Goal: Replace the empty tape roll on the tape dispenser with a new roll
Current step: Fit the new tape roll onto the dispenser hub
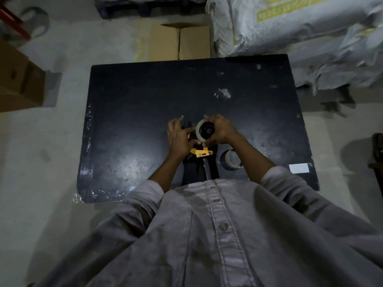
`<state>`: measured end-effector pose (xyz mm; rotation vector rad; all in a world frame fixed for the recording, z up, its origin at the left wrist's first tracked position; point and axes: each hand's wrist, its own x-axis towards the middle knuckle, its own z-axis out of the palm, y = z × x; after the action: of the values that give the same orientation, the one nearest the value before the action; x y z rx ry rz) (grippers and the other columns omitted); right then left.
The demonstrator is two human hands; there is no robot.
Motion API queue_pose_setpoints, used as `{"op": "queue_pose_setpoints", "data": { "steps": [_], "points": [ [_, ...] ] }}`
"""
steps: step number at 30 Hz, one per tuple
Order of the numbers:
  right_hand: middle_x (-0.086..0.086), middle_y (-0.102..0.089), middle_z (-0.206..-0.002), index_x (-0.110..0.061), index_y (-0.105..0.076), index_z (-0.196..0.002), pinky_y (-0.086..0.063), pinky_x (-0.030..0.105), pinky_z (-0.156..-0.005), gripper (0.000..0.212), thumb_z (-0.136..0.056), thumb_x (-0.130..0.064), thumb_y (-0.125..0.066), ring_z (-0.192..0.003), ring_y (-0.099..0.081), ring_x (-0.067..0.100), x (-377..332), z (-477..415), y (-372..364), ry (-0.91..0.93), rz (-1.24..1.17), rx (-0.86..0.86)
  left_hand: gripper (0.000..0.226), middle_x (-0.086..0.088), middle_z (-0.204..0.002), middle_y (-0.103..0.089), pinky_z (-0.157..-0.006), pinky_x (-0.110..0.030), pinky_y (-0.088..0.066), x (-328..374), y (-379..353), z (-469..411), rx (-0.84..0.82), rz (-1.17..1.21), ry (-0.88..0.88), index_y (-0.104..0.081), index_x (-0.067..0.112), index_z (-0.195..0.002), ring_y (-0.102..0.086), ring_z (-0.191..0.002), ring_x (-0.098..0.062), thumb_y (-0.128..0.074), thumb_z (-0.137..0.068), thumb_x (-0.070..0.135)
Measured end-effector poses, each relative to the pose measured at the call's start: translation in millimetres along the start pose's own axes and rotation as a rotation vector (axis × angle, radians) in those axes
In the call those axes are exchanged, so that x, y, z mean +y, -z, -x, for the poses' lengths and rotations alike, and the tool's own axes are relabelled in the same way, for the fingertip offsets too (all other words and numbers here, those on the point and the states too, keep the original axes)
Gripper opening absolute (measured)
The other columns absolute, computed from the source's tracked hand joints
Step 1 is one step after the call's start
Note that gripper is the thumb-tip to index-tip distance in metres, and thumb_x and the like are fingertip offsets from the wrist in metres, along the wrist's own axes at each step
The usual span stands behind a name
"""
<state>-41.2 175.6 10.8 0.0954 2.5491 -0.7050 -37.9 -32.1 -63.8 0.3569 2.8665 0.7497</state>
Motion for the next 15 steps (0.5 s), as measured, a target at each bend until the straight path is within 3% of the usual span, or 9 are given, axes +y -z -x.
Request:
{"op": "queue_pose_setpoints", "data": {
  "steps": [4,8,15],
  "points": [
    [0.013,-0.048,-0.164,-0.022,-0.039,-0.171,-0.044,0.037,-0.121,0.133,-0.060,-0.041,-0.109,-0.150,-0.051,0.033,-0.1,0.8,1.5,0.025,0.024,-0.005,0.056,-0.014,-0.161,-0.058,-0.111,-0.058,-0.043,-1.2,-3.4,1.7,0.111,-0.065,-0.131,-0.090,0.022,-0.113,-0.043,-0.148,-0.046,-0.076,-0.081,0.065],
    [0.012,-0.047,-0.166,-0.024,-0.039,-0.172,-0.042,0.035,-0.121,0.132,-0.062,-0.044,-0.108,-0.151,-0.050,0.032,1.0,2.4,5.4,0.027,0.044,-0.012,0.029,-0.008,-0.153,-0.067,-0.108,-0.058,-0.048,3.8,-12.7,8.2,0.150,-0.108,-0.163,-0.091,0.017,-0.106,-0.046,-0.144,-0.042,-0.093,-0.083,0.034],
    [0.011,-0.046,-0.165,-0.026,-0.039,-0.172,-0.041,0.035,-0.122,0.131,-0.062,-0.044,-0.108,-0.151,-0.049,0.031,2.1,3.0,4.7,0.029,0.037,-0.024,0.021,0.002,-0.149,-0.070,-0.106,-0.052,-0.044,0.0,-15.9,14.7,0.181,-0.127,-0.168,-0.091,0.025,-0.100,-0.052,-0.141,-0.038,-0.092,-0.081,0.017]
  ]
}}
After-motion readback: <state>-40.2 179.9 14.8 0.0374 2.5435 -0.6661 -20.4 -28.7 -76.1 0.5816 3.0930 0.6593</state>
